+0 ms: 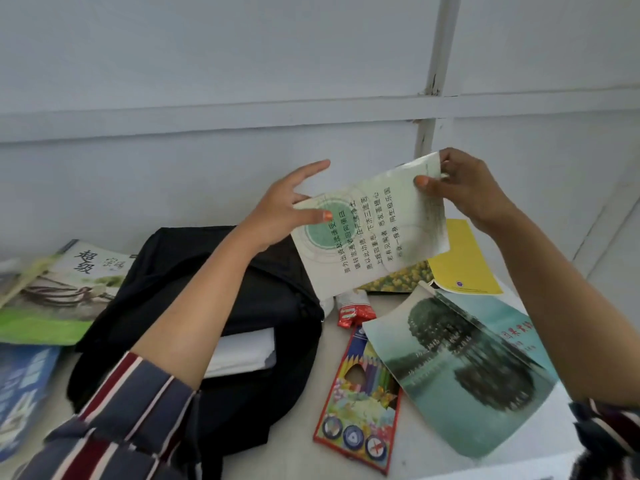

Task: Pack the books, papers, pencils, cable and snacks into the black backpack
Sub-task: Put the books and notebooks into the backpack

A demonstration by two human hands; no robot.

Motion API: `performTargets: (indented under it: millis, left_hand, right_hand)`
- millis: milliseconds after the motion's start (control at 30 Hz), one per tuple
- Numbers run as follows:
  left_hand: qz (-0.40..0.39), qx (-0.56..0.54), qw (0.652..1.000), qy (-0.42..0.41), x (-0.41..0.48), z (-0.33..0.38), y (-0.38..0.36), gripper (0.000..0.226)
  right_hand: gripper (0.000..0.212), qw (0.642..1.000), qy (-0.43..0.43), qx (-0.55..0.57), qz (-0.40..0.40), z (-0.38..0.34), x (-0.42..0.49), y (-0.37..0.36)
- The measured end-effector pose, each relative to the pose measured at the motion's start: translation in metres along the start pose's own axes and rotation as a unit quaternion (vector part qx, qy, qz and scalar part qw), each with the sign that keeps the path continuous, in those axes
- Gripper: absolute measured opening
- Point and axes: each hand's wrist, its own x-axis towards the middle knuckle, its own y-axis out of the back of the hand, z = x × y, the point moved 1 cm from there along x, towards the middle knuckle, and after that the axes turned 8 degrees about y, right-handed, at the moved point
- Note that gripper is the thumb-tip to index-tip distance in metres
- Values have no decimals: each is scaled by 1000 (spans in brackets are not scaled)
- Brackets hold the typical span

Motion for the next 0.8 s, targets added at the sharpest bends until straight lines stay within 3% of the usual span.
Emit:
performTargets:
  millis: [200, 367, 500, 567, 700, 800]
  left_hand:
    - [187, -78, 977, -64, -53, -7, 26, 52]
    - [83, -54, 995, 3, -113, -41, 44, 27]
    - [12, -69, 990, 123, -153, -77, 72, 31]
    - [-13, 1, 990, 144, -165, -92, 82, 24]
    - [9, 199, 975, 93, -169, -113, 85, 13]
    - [-33, 360, 931, 49, -162, -132, 86, 22]
  right_hand:
    - [37, 979, 4, 184, 87, -34, -42, -54]
    - [18, 961, -45, 223, 160, -46, -84, -114]
    - [30, 941, -217, 260, 17, -50, -137, -157]
    - [41, 929, -271, 250, -20, -47, -162, -175]
    - [42, 897, -337, 284, 41, -34, -193, -185]
    - [40, 883, -374, 274, 70, -30, -205, -175]
